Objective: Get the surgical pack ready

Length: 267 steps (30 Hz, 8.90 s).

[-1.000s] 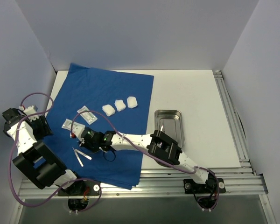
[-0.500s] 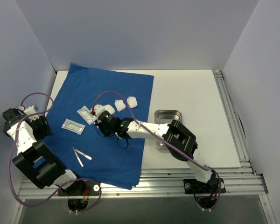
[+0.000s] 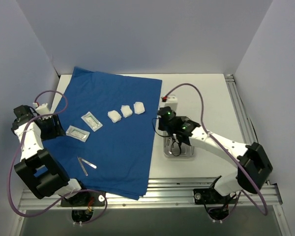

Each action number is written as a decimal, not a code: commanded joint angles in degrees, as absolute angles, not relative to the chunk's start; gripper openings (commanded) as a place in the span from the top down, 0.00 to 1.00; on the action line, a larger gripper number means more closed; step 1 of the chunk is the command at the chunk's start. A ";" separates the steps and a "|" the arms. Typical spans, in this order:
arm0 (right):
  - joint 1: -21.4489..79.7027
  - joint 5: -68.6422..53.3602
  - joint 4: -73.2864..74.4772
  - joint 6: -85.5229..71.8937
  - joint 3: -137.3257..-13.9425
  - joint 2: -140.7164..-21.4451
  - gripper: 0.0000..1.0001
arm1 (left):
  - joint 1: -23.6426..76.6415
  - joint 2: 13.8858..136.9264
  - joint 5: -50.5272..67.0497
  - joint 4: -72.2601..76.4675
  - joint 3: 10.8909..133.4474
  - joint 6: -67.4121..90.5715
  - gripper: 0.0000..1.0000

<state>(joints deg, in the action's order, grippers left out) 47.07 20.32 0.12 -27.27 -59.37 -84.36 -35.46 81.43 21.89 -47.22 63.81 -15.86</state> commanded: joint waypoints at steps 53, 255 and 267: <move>67.93 15.13 5.27 -11.97 -90.76 -112.21 0.55 | -40.33 78.84 13.10 -48.60 65.92 -19.33 0.36; 75.06 12.21 2.38 -20.21 -107.51 -132.99 1.00 | -51.77 55.37 13.54 -48.16 53.00 -30.32 0.19; 70.40 18.10 -5.18 -23.29 -88.25 -117.09 1.00 | -51.68 57.57 17.13 -51.94 54.58 -32.43 0.18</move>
